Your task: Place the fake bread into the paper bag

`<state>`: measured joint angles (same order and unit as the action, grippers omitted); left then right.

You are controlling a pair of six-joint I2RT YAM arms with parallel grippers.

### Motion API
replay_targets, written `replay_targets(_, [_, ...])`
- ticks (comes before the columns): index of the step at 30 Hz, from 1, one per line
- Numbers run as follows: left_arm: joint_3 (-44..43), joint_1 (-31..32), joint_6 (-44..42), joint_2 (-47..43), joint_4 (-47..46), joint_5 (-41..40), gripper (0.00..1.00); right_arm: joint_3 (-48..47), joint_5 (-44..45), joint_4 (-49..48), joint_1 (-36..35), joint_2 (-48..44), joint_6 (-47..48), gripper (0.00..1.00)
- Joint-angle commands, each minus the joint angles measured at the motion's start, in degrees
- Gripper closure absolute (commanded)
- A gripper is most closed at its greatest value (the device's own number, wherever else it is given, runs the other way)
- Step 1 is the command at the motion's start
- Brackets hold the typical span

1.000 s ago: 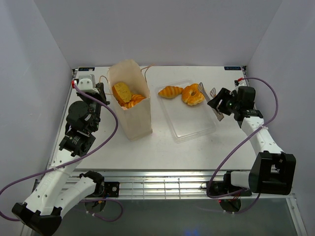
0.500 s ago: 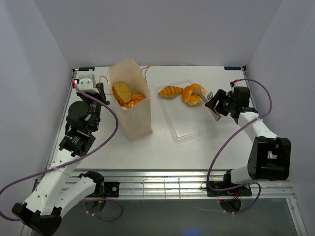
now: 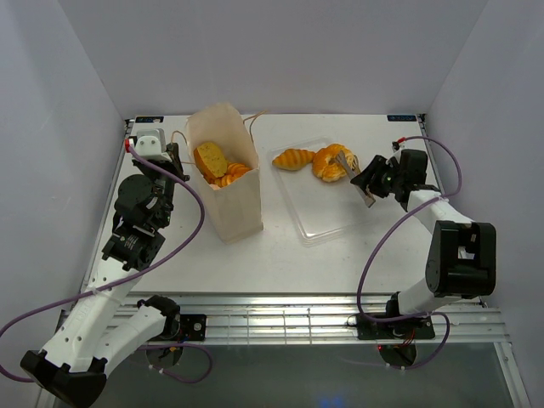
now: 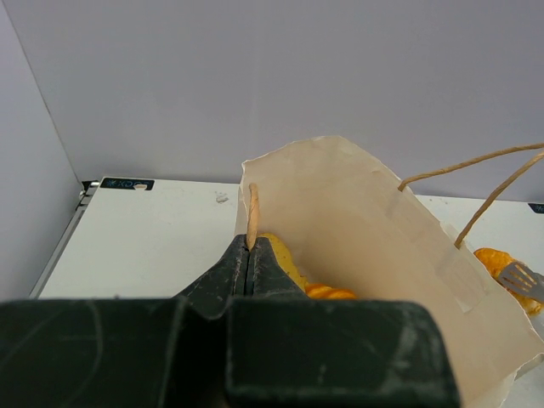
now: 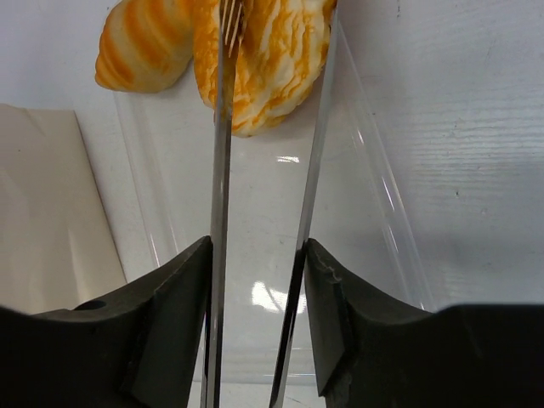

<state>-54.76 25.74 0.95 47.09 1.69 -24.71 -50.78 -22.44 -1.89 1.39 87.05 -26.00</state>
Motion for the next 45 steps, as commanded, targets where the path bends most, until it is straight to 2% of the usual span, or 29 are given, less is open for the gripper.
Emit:
replay_targets(1, [0.18,0.37,-0.34,-0.16,-0.29,-0.52,1.00,-2.21,-2.96,-4.26,0.19,0.14,-0.28,0.51])
replay_targets(5, [0.18,0.37,-0.34,-0.16,-0.29,-0.52,1.00,-3.00,-2.79,-3.04,0.19,-2.13,0.24,0.64])
replay_targets(9, [0.09,0.37,-0.25,-0.33,-0.20,-0.43,1.00,-4.23,-2.17,-0.40,0.19,-5.04,1.39,0.81])
replay_targets(12, [0.09,0.37,-0.16,-0.42,-0.20,-0.43,1.00,-5.63,-2.08,1.79,0.19,-7.76,1.74,0.91])
replay_targets(25, [0.36,0.28,0.28,-0.25,-0.38,-0.43,1.00,-14.93,-1.91,11.11,-1.30,-24.46,2.53,0.92])
replay_targets(31, [0.36,0.37,0.63,-0.68,-0.29,-0.25,1.00,-27.33,2.82,18.06,-9.99,-26.93,6.04,0.92])
replay_targets(34, [0.36,0.37,0.63,-0.60,-0.29,-0.25,1.00,-32.96,5.20,18.68,-19.54,-26.23,7.80,0.92])
replay_targets(40, [0.45,0.37,0.81,-0.42,-0.38,-0.25,1.00,-39.91,11.34,19.47,-33.35,-20.61,9.82,0.92])
replay_targets(45, [0.53,0.37,0.72,-0.51,-0.38,-0.43,1.00,-43.78,18.29,20.17,-41.63,-14.37,12.99,0.92])
